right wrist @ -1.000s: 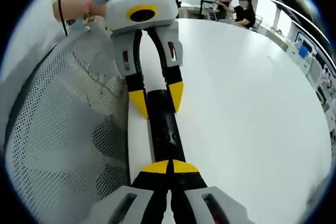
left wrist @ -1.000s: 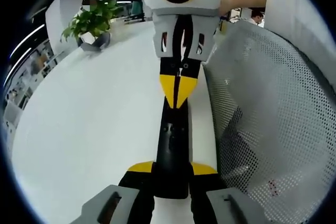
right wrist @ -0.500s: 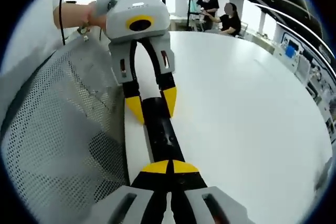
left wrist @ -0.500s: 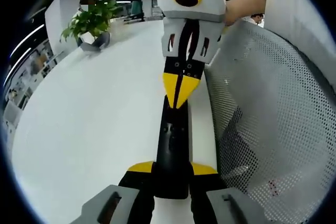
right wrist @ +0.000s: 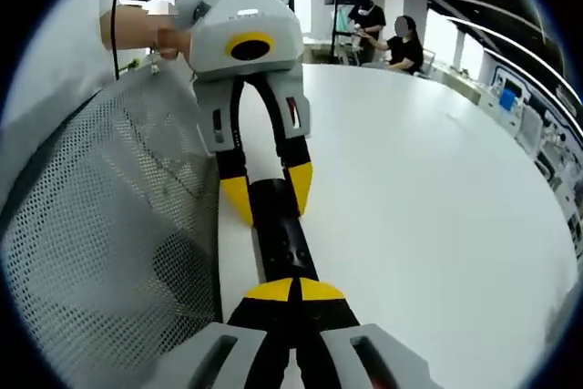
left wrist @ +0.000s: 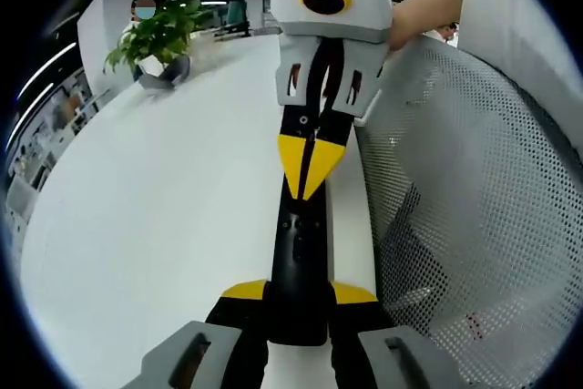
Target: Press the specified remote control buttons in sequence, fully releasing each button before pressing the next.
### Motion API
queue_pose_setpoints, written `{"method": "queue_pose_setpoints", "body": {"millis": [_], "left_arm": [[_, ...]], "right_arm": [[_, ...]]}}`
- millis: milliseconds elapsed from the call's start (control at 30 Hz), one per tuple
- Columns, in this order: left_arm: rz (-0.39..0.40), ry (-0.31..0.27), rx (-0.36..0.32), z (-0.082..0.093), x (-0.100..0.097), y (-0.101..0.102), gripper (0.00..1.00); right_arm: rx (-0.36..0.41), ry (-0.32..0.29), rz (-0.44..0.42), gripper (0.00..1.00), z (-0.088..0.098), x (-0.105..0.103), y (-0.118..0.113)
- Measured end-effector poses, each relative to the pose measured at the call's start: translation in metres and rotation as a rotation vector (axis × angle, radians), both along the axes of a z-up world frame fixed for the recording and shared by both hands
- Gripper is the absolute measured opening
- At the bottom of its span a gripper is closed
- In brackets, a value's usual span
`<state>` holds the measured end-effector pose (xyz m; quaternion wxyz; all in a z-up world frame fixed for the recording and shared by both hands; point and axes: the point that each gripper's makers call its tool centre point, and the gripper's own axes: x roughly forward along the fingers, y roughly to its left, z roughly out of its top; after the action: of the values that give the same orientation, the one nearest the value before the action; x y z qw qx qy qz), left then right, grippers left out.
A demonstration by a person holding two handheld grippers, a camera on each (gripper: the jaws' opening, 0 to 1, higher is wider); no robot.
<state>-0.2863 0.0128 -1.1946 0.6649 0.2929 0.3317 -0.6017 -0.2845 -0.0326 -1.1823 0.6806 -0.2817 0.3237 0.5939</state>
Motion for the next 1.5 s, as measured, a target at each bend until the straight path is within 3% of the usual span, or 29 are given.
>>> {"method": "queue_pose_setpoints", "body": {"millis": [100,233,333,433,533,567,600,700,900,1367,1500], "left_arm": [[-0.001,0.000,0.003,0.000,0.000,0.000,0.23],[0.000,-0.001,0.005,0.000,0.000,0.000,0.23],[-0.001,0.000,0.003,0.000,0.000,0.000,0.23],[0.000,0.000,0.000,0.000,0.000,0.000,0.23],[0.000,-0.001,0.003,0.000,-0.001,0.000,0.23],[-0.003,-0.003,0.008,0.000,-0.001,0.000,0.23],[-0.008,-0.004,0.013,0.000,-0.001,0.000,0.23],[-0.019,0.001,0.030,0.000,0.000,-0.001,0.23],[-0.006,0.002,0.027,0.000,-0.001,0.000,0.24],[0.001,-0.002,0.025,0.000,-0.001,-0.001,0.23],[0.000,-0.003,0.011,0.000,-0.001,0.000,0.23]], "right_arm": [[-0.079,-0.032,0.049,0.00,-0.001,-0.001,0.000],[-0.105,0.006,0.023,0.00,-0.002,0.001,0.002],[-0.086,0.029,0.004,0.00,-0.002,0.001,0.000],[-0.011,0.077,-0.064,0.00,0.000,0.001,0.000],[0.016,0.057,-0.062,0.00,0.002,0.002,0.000],[0.042,0.007,-0.061,0.00,0.007,0.007,0.004],[0.043,-0.005,-0.058,0.00,0.010,0.007,0.005],[0.032,-0.029,-0.042,0.00,0.012,0.009,0.007],[-0.014,0.005,0.011,0.00,0.002,-0.001,0.007],[-0.088,-0.034,0.098,0.00,-0.001,-0.002,0.008],[-0.081,0.011,0.061,0.00,-0.001,0.000,0.008]]}}
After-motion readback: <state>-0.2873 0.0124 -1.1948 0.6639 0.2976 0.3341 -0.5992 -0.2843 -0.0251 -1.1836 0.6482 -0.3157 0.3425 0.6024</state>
